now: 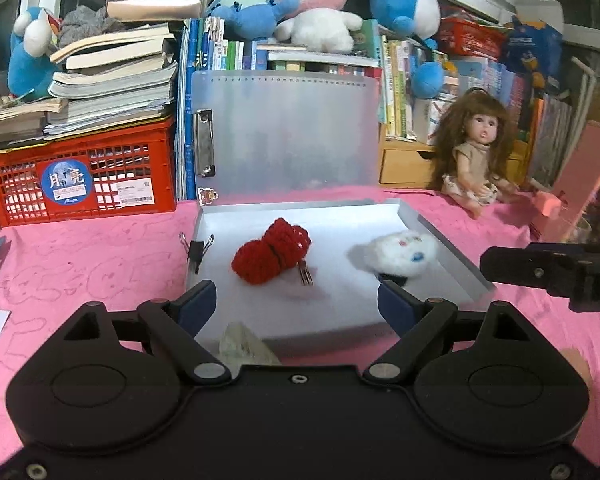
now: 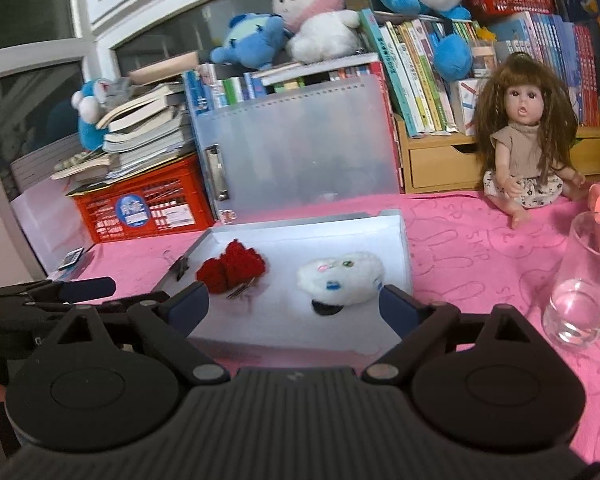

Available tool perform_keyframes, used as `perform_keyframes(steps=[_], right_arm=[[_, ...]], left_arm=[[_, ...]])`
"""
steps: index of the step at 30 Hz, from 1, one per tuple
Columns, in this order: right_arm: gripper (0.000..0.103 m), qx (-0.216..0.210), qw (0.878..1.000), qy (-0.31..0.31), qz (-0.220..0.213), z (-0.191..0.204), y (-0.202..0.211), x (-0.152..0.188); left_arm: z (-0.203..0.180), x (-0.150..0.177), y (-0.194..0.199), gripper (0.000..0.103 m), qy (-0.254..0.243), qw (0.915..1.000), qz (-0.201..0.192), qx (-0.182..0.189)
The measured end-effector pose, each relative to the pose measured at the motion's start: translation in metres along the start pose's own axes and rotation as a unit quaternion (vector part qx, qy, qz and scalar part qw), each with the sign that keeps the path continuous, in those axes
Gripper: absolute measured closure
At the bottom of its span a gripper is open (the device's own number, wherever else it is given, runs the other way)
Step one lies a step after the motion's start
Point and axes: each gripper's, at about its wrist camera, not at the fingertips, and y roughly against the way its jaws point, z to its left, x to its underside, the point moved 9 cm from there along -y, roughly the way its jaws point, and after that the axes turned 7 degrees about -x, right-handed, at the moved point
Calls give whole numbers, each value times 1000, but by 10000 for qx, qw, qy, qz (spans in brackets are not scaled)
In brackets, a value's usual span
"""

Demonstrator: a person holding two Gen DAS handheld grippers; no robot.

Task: Organize objects
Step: 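Open both grippers to release the red bow and plush in the box, then withdraw both grippers from the box toward the remaining toys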

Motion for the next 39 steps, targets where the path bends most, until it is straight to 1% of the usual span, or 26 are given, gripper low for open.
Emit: perform_keyframes(steps=[6, 12, 17, 22, 30, 32, 37, 39], right_arm=[[6, 15, 9999, 155, -28, 13, 17, 21], [6, 40, 9994, 341, 65, 24, 30, 46], [6, -8, 9994, 313, 140, 28, 40, 63], [6, 14, 9994, 235, 237, 27, 46, 79], [6, 79, 9994, 155, 293, 23, 55, 95], [6, 100, 9994, 184, 285, 22, 58, 98], [6, 157, 9991, 243, 299, 19, 64, 104], [6, 172, 9990, 248, 315, 18, 66, 106]], left_arm=[[4, 21, 30, 15, 111, 9999, -62, 69], [4, 39, 54, 15, -93, 9998, -199, 19], [2, 56, 71, 15, -134, 9996, -213, 99], [0, 76, 82, 15, -242, 9994, -217, 97], [0, 98, 100, 15, -325, 9990, -264, 130], [-1, 103, 104, 16, -348, 9988, -284, 200], [-2, 114, 111, 27, -410, 9983, -226, 357], [0, 118, 112, 27, -381, 9984, -172, 369]])
